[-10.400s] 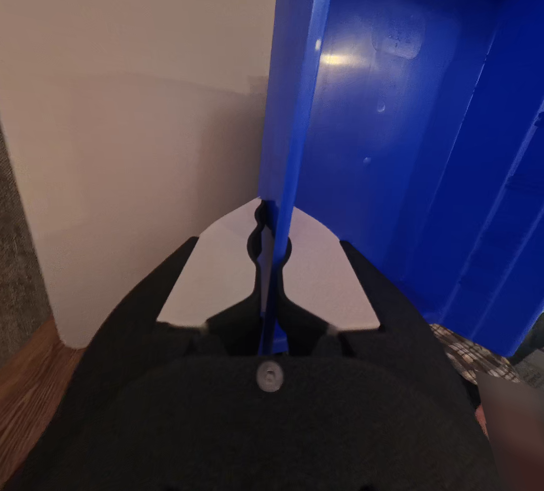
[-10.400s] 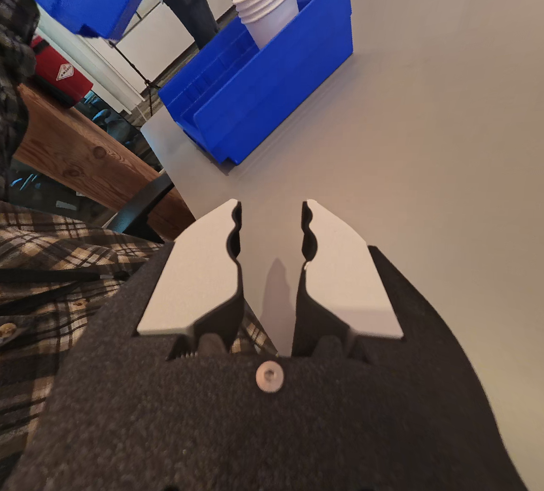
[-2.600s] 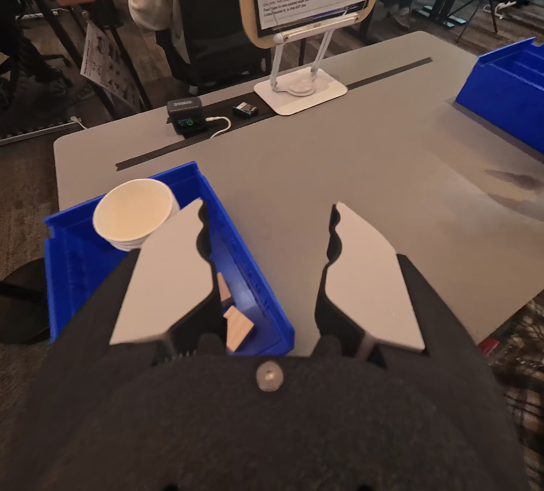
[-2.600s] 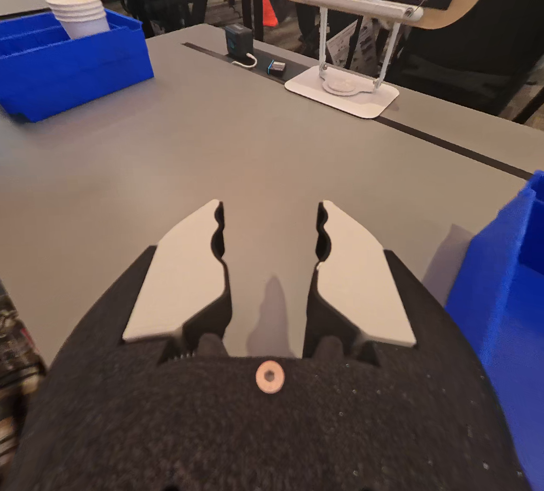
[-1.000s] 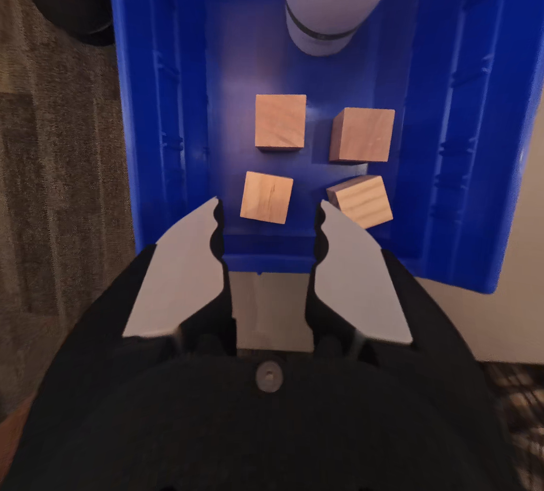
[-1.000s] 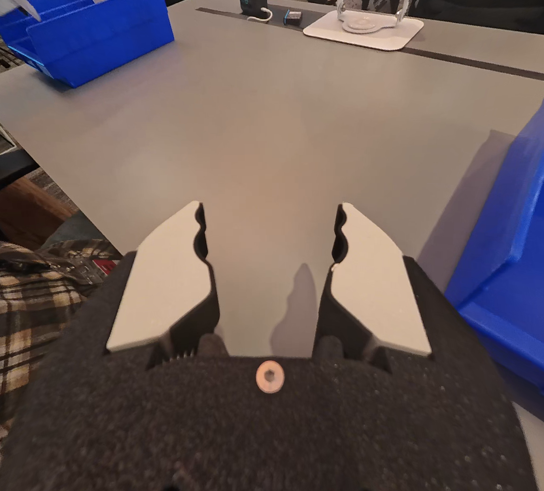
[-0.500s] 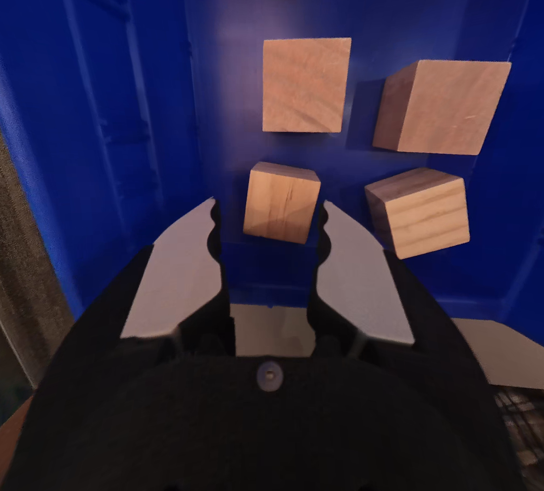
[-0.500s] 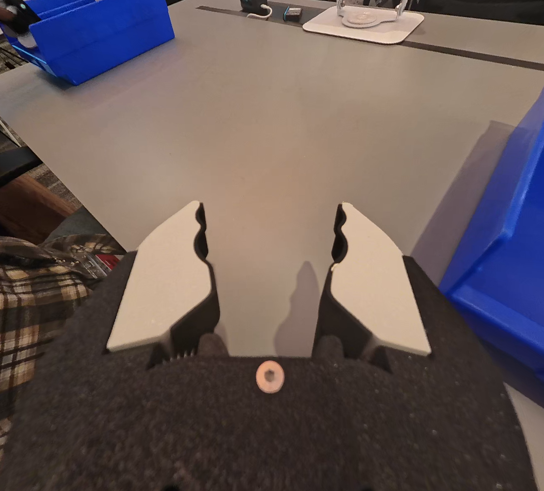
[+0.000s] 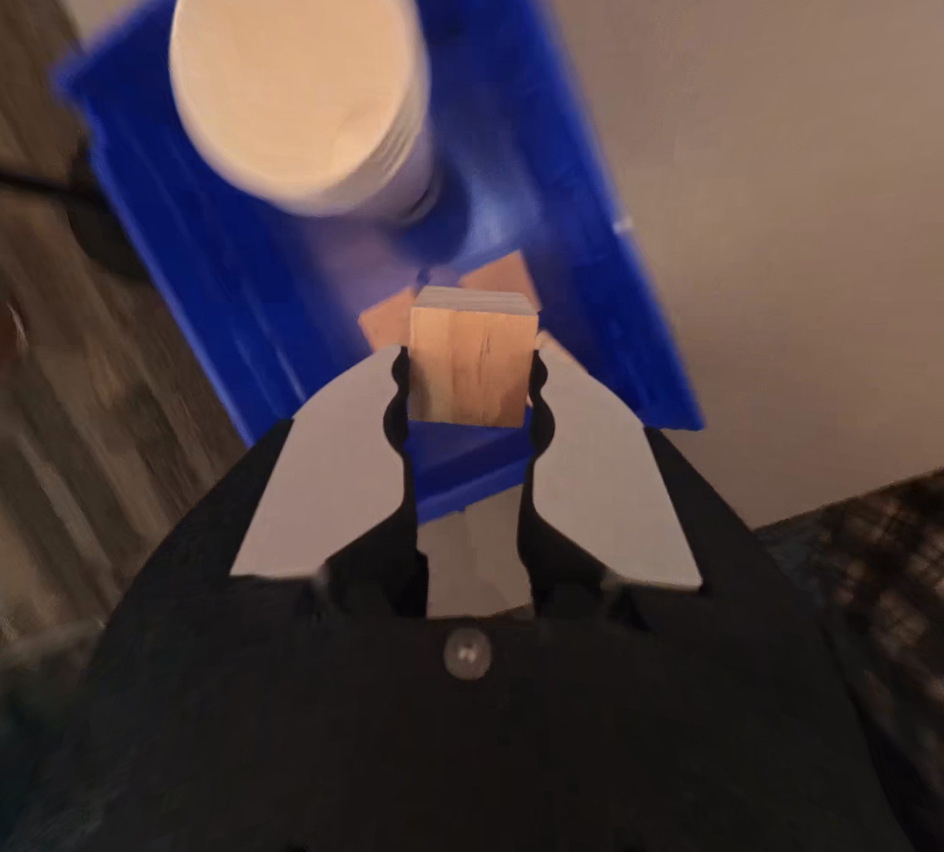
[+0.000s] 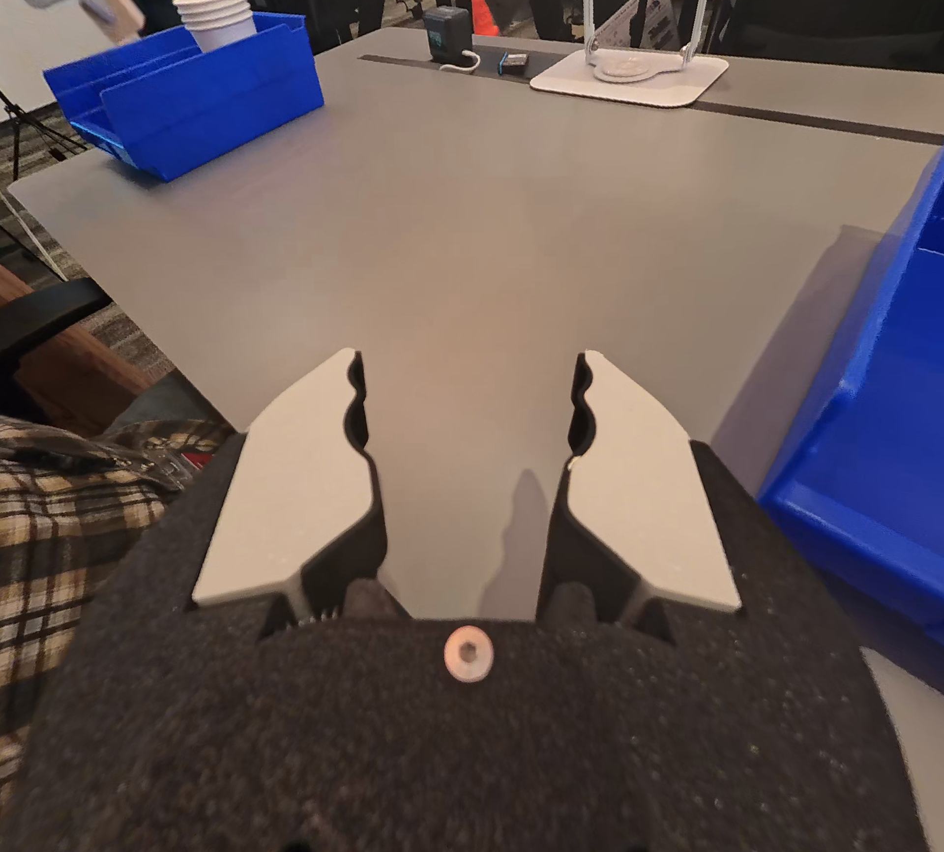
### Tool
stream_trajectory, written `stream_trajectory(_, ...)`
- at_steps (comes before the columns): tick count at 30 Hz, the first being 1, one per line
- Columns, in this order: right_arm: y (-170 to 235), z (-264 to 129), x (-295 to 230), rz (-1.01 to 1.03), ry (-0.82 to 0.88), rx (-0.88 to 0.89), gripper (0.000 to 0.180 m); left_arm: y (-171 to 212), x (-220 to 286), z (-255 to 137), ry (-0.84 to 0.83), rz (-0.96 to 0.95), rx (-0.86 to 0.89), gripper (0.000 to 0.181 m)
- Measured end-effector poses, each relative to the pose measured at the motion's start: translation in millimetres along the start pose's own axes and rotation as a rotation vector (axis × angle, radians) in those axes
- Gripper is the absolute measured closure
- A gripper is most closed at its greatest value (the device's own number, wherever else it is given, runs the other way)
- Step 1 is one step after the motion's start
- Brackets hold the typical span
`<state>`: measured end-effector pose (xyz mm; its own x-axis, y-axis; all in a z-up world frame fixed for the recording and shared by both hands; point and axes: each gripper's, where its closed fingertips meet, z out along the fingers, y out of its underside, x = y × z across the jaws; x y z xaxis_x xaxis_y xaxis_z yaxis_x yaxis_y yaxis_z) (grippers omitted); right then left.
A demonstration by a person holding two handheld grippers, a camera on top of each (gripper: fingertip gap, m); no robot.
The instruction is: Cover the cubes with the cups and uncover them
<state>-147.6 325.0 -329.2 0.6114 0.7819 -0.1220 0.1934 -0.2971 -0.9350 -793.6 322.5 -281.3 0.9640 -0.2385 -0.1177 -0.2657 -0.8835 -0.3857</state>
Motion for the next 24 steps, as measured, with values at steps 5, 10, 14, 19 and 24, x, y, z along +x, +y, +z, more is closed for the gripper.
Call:
stream_trajectory(5,-2.0,-5.8,-3.4,0.018,-0.007,0.003,0.103,-69.5,81.3,5.6,0.086,0.555,0.069,0.137)
stream_trajectory(10,-2.9,-16.2,-4.7,0.012,0.031,-0.019,0.103,-88.4,141.5,59.4,0.257,0.879,0.04,0.136)
stream_trajectory(14,-4.6,-20.4,-4.7,0.016,0.051,-0.033,0.104,-80.1,165.9,100.2,0.362,0.975,-0.043,0.137)
stream_trajectory(19,-4.6,-14.2,-5.1,0.011,0.056,-0.06,0.104,-67.0,168.6,132.1,0.348,1.007,-0.125,0.137)
stream_trajectory(24,-5.0,-2.2,-6.8,0.013,0.034,-0.078,0.104,-62.9,166.9,138.2,0.364,0.992,-0.13,0.137)
